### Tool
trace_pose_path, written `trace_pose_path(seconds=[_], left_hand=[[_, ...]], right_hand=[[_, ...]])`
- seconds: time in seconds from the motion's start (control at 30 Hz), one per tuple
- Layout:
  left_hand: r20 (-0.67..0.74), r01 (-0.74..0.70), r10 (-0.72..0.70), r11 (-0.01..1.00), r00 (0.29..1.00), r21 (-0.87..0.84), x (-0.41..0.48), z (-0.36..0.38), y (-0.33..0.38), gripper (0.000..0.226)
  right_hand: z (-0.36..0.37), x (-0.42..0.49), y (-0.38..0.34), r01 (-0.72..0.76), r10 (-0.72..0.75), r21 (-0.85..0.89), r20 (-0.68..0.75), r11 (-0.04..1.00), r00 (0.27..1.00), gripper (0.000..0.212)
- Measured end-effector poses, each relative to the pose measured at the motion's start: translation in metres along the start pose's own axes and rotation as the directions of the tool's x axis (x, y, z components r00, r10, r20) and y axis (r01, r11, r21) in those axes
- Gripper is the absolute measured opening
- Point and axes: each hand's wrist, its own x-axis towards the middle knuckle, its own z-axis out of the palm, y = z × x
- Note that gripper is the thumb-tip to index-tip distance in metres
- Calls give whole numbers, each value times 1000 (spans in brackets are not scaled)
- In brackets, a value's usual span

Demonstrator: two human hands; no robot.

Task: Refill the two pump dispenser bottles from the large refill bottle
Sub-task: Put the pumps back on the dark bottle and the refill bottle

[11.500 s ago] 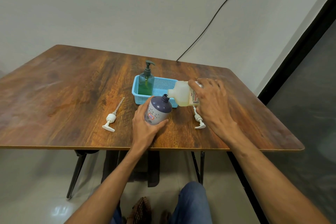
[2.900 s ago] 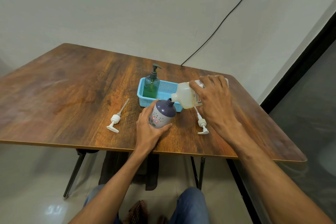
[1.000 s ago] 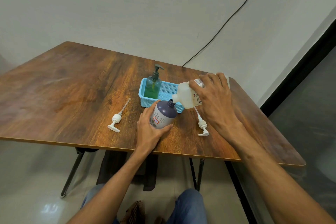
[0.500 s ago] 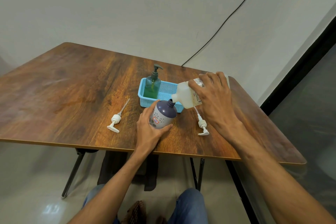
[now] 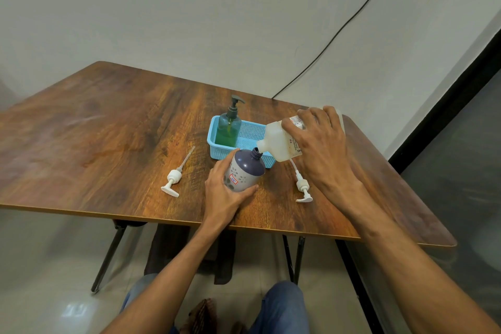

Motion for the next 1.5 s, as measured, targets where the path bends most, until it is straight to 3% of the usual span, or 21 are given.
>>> trace_pose_path(seconds=[0.73, 1.0, 1.13, 1.33, 1.5], left_hand=[[7, 47, -47, 999, 999, 6, -2, -1, 3, 98], [19, 53, -54, 998, 998, 28, -1, 0, 0, 99], [28, 43, -44, 999, 999, 22, -2, -1, 1, 97], [29, 29, -29, 1000, 999, 11, -2, -1, 4, 92], [20, 43, -43, 999, 999, 5, -3, -1, 6, 86]], right_hand=[[3, -3, 1, -19, 19, 13, -1, 1000, 1000, 65], [16, -13, 2, -64, 76, 106, -113, 992, 991, 70], [25, -21, 1, -113, 134, 194, -99, 974, 986, 77], [43, -32, -6, -239, 259, 393, 1, 888, 966, 79], [54, -46, -12, -388, 411, 703, 148, 596, 900, 71]])
